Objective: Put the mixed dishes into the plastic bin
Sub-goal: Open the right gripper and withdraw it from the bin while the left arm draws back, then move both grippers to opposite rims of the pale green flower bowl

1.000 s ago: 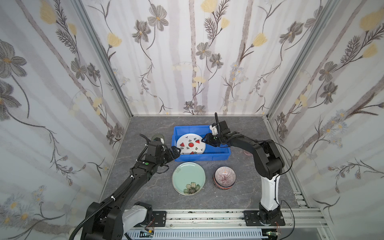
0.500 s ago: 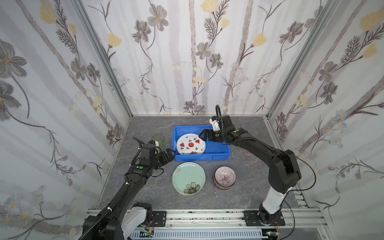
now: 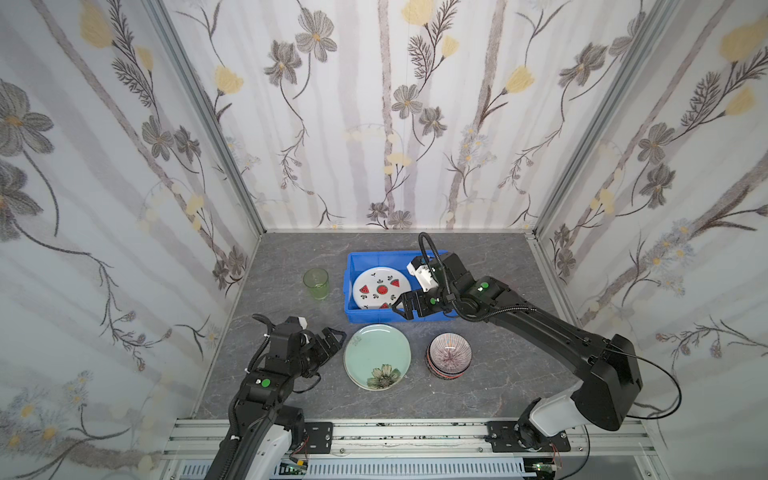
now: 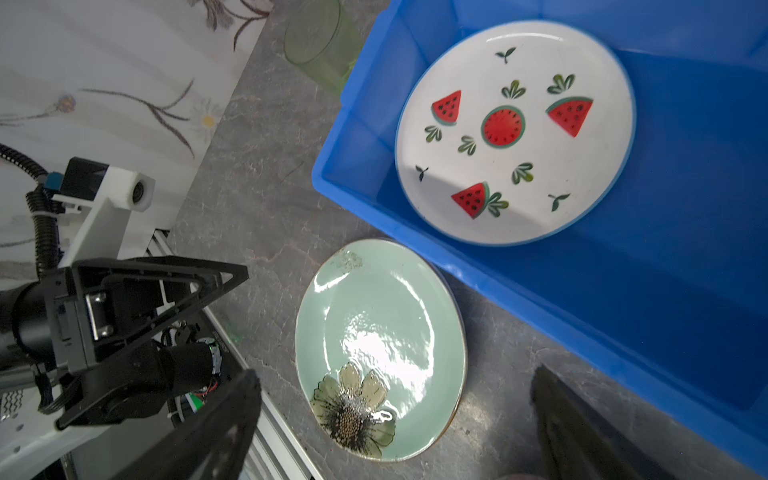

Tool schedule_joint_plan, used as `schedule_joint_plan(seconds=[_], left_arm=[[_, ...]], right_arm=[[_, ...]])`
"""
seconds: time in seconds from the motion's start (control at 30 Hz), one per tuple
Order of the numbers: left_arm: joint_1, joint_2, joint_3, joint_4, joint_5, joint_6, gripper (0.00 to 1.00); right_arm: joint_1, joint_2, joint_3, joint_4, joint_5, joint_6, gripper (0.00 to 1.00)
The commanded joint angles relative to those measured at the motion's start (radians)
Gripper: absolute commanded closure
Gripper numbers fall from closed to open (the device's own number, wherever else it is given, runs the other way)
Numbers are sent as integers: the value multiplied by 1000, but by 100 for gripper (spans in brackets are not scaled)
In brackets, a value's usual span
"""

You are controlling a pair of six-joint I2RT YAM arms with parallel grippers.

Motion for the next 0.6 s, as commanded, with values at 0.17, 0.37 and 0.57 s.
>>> schedule_joint_plan(seconds=[0.17,0.37,0.57], left_arm=[[-39,-45,-39,-48,7,-99,0],[-65,-45,-53,-49,-9,-130,0],[-96,-24,-63,-46,-26,-153,0]], right_arm=[[45,-83,-177,71,34,14,1],[46,-60,-213,75,37,-13,1],[46,0,-204,84,15,-37,1]])
